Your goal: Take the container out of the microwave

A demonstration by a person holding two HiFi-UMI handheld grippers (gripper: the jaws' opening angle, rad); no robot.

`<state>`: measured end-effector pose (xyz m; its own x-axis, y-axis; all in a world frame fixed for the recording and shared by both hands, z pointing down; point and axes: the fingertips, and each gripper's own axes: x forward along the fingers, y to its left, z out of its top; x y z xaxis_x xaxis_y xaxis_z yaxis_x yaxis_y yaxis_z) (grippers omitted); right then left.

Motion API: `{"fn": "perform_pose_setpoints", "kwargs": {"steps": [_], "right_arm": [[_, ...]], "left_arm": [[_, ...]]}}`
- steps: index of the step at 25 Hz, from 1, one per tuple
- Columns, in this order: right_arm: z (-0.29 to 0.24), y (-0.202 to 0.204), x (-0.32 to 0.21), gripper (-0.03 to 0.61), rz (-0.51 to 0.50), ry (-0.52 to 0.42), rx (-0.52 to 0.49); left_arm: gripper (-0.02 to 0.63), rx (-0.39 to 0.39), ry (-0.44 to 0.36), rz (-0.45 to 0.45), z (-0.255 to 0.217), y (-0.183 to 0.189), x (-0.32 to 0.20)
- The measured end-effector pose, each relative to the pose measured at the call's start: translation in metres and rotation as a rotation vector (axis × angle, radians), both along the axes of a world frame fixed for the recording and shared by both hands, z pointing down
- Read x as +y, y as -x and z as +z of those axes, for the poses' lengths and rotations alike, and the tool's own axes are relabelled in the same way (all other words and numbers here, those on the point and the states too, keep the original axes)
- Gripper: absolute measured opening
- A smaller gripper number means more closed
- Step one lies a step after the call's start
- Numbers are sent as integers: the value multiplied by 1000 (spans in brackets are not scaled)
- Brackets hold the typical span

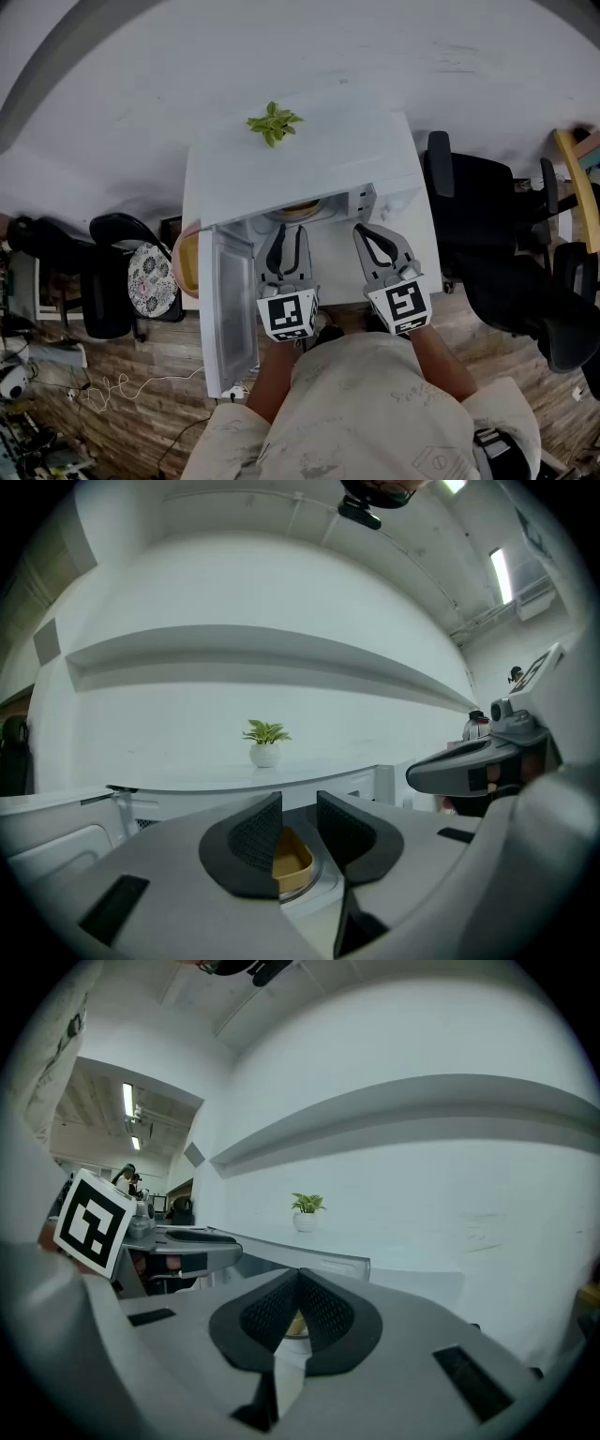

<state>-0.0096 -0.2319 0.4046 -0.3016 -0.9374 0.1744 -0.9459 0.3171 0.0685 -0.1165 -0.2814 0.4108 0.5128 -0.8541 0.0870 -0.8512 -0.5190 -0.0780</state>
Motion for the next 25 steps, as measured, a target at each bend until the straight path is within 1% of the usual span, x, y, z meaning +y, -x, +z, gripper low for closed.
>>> {"fn": "perform_pose_setpoints", "kwargs": {"steps": [8, 12, 18, 25], "right_arm": [[1, 4, -4, 14, -5, 2, 7], [3, 4, -5, 14, -8, 3, 13], [7, -2, -5, 14, 5, 12, 12], [9, -2, -9, 14, 3, 17, 7]], "left_arm": [[118, -24, 4, 5, 5, 4, -4], [119, -52, -2, 8, 8, 4, -4], [119, -143, 6, 3, 17, 2, -11], [119, -236, -21, 36, 19, -4, -18]]}}
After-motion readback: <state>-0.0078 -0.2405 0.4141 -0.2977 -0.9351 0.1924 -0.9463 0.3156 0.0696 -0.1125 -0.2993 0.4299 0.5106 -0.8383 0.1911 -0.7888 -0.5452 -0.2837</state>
